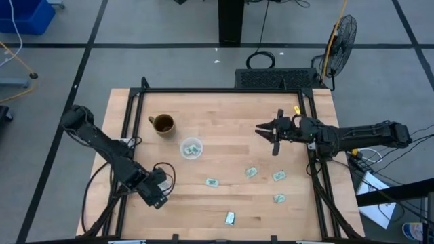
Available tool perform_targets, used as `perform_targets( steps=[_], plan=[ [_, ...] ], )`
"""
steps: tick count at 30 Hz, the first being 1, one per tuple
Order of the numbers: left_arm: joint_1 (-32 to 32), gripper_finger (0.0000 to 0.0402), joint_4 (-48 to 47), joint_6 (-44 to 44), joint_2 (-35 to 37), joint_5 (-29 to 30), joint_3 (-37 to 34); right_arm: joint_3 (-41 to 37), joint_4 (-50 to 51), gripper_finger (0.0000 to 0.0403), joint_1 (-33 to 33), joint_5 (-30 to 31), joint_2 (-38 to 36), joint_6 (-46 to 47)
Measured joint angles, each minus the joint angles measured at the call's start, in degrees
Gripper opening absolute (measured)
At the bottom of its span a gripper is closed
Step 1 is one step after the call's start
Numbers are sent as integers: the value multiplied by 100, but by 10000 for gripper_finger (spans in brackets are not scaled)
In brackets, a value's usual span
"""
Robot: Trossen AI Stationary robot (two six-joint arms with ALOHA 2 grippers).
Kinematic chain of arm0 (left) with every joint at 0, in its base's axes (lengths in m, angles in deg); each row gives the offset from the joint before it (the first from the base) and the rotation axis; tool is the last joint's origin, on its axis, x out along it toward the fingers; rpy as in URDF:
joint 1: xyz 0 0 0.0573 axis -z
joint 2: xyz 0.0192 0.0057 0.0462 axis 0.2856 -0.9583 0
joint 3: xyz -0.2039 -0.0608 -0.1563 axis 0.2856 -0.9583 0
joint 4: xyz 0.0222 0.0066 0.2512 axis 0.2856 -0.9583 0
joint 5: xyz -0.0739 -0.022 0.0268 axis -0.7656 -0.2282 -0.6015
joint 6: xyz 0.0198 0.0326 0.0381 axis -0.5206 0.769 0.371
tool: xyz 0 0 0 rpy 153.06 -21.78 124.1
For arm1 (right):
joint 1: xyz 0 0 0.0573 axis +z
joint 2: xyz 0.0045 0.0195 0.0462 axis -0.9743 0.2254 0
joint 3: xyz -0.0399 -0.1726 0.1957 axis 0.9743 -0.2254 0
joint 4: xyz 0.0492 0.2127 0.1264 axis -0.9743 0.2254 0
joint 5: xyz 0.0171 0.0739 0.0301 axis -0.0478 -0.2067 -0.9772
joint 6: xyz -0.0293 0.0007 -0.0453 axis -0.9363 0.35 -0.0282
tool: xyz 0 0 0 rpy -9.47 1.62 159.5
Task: Pick and place Stevia / Truvia into bins
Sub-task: Put the stevia packet into the bottom transparent container
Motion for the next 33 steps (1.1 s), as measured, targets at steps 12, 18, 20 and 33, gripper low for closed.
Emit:
perform_targets(
  steps=[12,18,20,33],
  plan=[
    [-228,72,39,10,0,92,-94,1,63,89,-1,152,2,-189],
    [-522,100,33,567,2,3,-46,1,226,89,-1,150,2,-189],
    [-671,102,70,1043,24,-139,40,-1,232,89,-1,150,2,-189],
    [-1684,77,530,3794,96,1082,1130,0,396,89,-1,130,0,-100]
  ],
)
